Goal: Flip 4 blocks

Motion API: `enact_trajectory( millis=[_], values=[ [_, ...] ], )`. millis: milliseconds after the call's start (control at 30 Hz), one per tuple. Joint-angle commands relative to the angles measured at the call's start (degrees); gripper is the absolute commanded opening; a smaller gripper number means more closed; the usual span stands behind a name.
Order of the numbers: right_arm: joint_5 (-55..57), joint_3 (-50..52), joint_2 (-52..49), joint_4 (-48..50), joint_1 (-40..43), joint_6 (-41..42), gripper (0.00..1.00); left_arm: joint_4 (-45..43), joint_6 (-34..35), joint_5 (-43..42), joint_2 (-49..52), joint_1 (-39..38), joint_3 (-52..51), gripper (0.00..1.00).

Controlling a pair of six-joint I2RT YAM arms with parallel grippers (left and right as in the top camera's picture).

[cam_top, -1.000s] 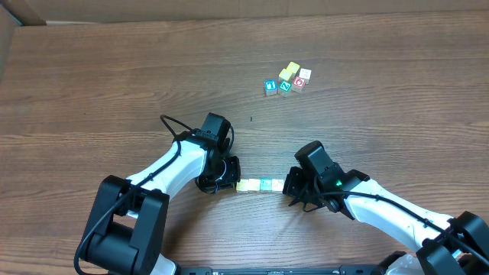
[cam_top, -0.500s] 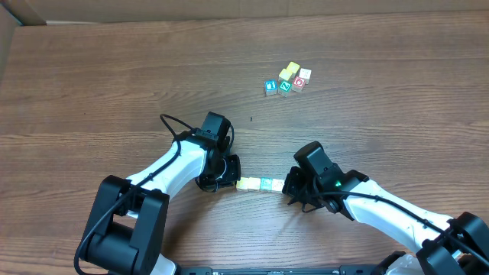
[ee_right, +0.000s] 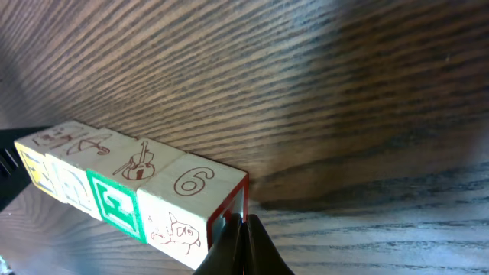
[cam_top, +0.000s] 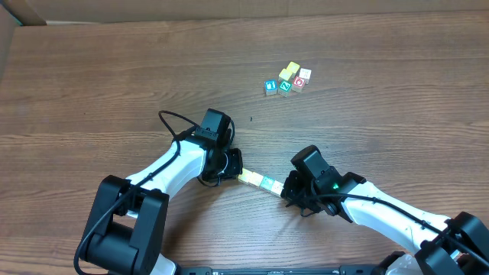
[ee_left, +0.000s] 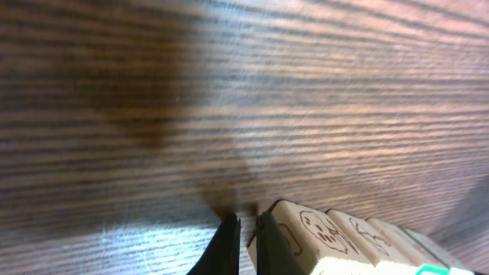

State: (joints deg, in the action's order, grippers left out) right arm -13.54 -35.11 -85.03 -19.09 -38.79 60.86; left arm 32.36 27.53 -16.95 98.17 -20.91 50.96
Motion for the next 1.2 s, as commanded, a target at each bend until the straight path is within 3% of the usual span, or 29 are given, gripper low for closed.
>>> enact_trajectory(
  millis=[0,567,1167],
  values=[
    [-2.40,0.28,-0.17,0.74,-0.59,1.40,0.04,-1.22,1.55,-2.60,0.72,-0.50,-0.13,0.04],
    [-2.97,0.28,-0.17,0.39,-3.89,13.00,0.04,-5.88,1.88,-2.58,0.74,-0.52,-0.13,0.04],
    [-0.57,0.28,-0.17,1.22,-6.97,15.89,0.04,-8.48,1.86,-1.75,0.83,-0.57,-0.13,0.04]
  ],
)
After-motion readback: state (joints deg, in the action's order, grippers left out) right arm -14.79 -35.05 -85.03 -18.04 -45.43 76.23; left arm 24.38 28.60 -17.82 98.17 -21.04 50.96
